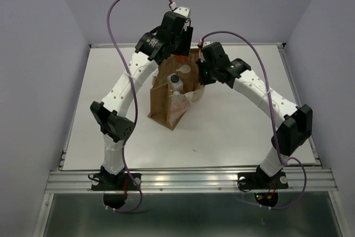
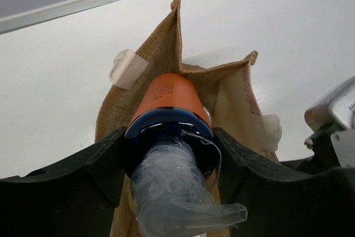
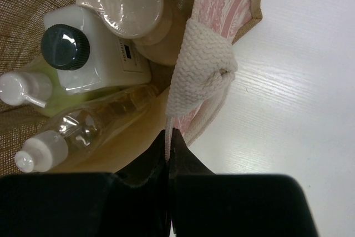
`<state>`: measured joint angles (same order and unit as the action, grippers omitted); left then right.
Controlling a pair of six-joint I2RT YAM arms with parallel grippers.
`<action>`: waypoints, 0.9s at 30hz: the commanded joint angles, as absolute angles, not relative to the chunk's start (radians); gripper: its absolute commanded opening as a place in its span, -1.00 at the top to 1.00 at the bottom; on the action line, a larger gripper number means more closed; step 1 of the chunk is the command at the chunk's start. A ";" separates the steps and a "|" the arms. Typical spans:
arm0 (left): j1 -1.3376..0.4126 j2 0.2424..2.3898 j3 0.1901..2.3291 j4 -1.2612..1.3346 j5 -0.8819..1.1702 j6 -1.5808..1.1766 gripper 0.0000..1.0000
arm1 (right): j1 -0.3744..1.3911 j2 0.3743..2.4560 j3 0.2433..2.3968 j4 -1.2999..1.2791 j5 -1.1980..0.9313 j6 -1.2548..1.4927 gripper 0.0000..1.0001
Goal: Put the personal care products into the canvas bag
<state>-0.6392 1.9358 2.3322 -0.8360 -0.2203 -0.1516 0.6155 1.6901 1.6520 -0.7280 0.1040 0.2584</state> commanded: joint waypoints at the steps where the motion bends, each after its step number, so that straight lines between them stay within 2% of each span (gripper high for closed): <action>1: -0.635 1.979 2.437 -0.680 -0.271 -0.127 1.00 | 0.614 1.674 1.677 -0.681 0.097 0.256 0.99; 12: -0.634 2.026 2.405 -0.454 -0.296 -0.147 1.00 | 0.614 1.657 1.635 -0.681 0.087 0.255 0.98; 22: -0.620 2.125 2.416 -0.555 -0.199 -0.166 1.00 | 0.614 1.669 1.632 -0.681 0.112 0.253 0.99; 27: -0.618 2.123 2.353 -0.575 -0.193 -0.167 1.00 | 0.614 1.671 1.631 -0.681 0.118 0.258 0.99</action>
<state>-0.6136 2.1700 2.3657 -0.6731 -0.2218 -0.1482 0.6128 1.6897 1.6360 -0.7147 0.1150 0.2581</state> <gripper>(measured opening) 0.680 0.029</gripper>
